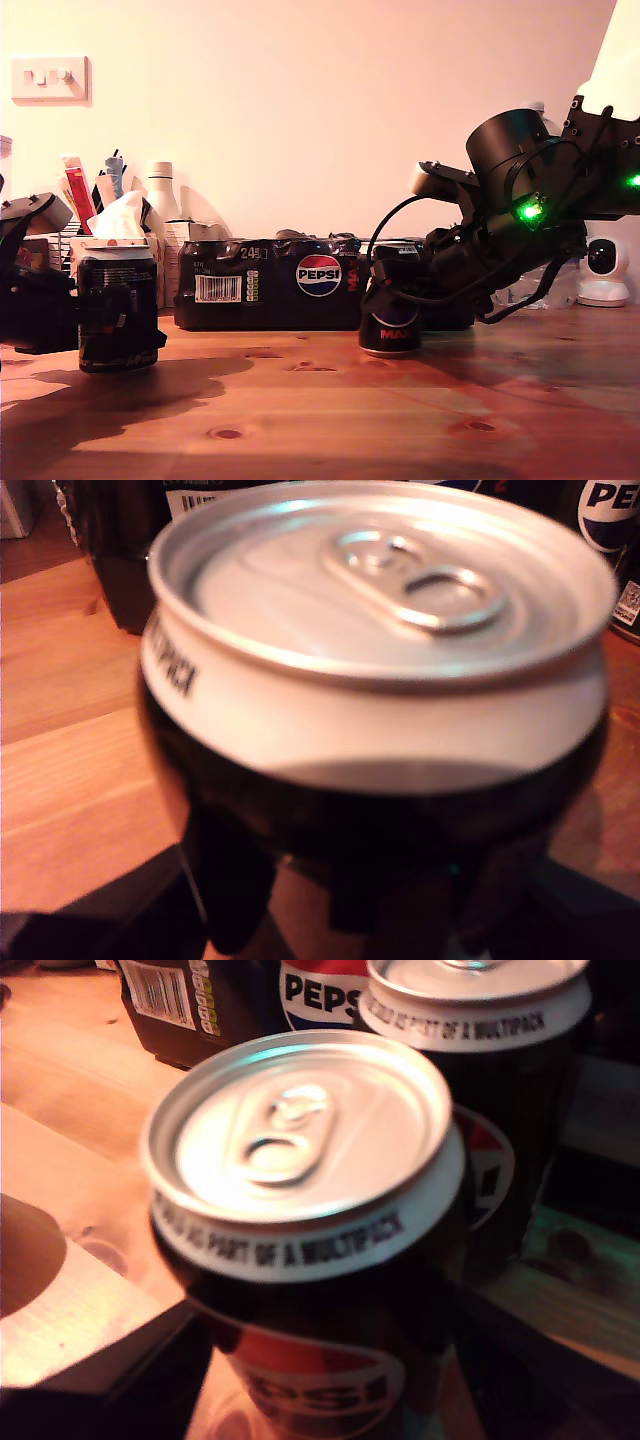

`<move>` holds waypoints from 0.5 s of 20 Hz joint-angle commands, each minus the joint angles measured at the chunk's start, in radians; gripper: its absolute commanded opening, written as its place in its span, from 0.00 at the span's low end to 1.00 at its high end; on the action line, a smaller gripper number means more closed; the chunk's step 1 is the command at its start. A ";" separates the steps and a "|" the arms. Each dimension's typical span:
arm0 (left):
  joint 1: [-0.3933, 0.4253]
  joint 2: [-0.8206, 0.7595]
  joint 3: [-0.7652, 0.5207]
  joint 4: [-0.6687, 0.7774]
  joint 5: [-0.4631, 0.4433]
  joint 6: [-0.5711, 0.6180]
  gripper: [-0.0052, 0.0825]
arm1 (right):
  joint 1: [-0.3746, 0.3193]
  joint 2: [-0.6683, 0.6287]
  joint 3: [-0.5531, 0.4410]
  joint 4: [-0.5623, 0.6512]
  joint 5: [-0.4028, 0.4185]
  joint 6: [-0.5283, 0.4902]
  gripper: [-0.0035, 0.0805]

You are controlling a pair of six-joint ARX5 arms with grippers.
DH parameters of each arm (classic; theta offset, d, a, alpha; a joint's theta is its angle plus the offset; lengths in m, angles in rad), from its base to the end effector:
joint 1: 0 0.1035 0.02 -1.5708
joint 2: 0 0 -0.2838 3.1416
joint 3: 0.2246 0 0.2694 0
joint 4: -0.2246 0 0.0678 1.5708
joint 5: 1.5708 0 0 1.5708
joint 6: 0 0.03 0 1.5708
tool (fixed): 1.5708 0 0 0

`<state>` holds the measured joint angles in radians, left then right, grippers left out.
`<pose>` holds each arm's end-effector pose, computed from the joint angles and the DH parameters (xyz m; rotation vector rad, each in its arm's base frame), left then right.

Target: Stack up the Pepsi cans on top of each other

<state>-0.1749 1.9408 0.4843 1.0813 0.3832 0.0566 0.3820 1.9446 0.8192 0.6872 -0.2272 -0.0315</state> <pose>0.2946 -0.0635 0.0790 0.0150 0.3622 -0.5619 0.3490 0.1475 0.1154 -0.0644 0.4342 0.6063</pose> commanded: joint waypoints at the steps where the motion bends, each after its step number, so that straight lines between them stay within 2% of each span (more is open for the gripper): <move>1: -0.002 0.015 -0.005 0.013 0.001 0.005 0.44 | 0.014 0.011 0.002 0.018 -0.002 -0.003 0.46; 6: -0.002 0.015 -0.005 0.013 0.000 0.005 0.44 | 0.057 0.010 0.003 0.006 -0.010 -0.003 0.46; 10: -0.002 0.015 -0.005 0.013 0.000 0.005 0.44 | 0.120 0.007 0.003 -0.036 -0.010 -0.002 0.46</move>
<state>-0.1749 1.9408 0.4843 1.0813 0.3828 0.0566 0.4809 1.9446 0.8215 0.6724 -0.2276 -0.0380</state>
